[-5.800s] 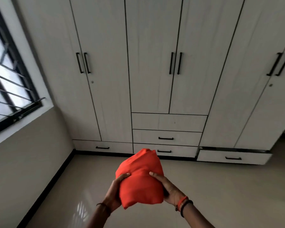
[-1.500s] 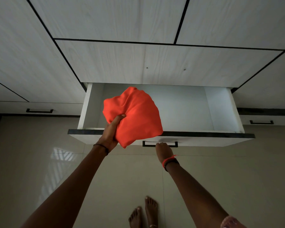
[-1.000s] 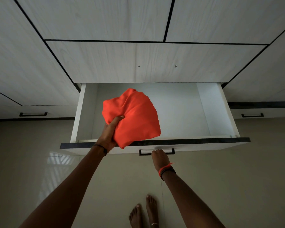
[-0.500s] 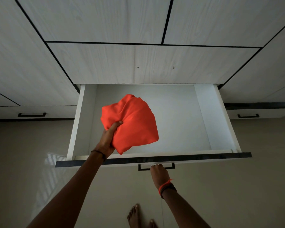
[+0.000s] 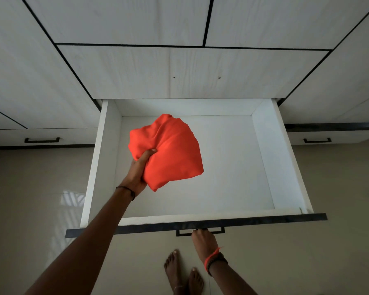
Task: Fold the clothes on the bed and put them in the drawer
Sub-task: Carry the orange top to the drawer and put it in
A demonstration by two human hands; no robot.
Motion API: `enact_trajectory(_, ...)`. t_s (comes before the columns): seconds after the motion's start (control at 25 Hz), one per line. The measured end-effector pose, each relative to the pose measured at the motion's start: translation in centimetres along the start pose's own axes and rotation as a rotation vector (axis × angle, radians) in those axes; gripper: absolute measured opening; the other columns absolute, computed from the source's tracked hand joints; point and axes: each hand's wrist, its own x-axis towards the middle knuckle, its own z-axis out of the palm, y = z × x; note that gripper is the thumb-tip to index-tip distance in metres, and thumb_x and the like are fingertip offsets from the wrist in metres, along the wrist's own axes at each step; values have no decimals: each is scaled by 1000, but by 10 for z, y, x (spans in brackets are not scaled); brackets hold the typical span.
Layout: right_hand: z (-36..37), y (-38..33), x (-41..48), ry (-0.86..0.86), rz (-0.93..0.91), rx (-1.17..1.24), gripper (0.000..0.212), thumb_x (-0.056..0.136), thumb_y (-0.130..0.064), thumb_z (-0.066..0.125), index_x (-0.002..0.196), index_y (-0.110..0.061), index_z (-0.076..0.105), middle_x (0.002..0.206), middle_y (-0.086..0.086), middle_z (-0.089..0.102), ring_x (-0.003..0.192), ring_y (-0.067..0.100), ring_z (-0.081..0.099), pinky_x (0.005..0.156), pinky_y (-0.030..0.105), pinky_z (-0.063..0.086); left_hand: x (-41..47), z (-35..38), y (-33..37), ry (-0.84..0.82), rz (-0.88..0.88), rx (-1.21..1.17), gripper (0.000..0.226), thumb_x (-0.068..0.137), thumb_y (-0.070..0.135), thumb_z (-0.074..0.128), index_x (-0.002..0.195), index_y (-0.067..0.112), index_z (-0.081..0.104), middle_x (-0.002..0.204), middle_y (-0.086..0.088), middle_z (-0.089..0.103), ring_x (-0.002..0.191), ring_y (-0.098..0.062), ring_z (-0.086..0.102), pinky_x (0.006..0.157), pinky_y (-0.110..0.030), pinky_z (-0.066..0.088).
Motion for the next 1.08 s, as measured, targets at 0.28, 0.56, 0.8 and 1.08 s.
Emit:
enact_trajectory(0.28,4,6,-22,58,7,-63,9,77,1,70,86,3,70,86,22,70,83,28,70,66,31,57,-29,-2,-18,-8,17,5,52,74,31,70,123,15,59,106,-9,70,85,-20,68,75,-36,56)
enact_trajectory(0.56,12,9,-26,103,-58,-89,32,95,7,35,115,4,59,117,22,61,113,33,57,90,39,50,-48,-8,-40,42,5,-14,24,86,25,64,109,18,62,94,-6,70,78,-20,66,79,-40,54)
enact_trajectory(0.8,-29,-10,-51,-28,-63,149,28,93,1,41,115,5,59,118,21,61,107,34,58,86,37,50,-54,-12,-48,44,-12,-24,33,84,27,66,115,17,61,98,-8,70,81,-21,66,81,-41,53)
enact_trajectory(1.08,-157,27,-19,-140,149,1203,31,99,-19,44,78,1,57,72,18,67,58,20,62,62,28,57,-47,-17,-20,-35,-35,33,53,71,35,71,120,19,59,110,-13,69,91,-28,67,77,-44,56)
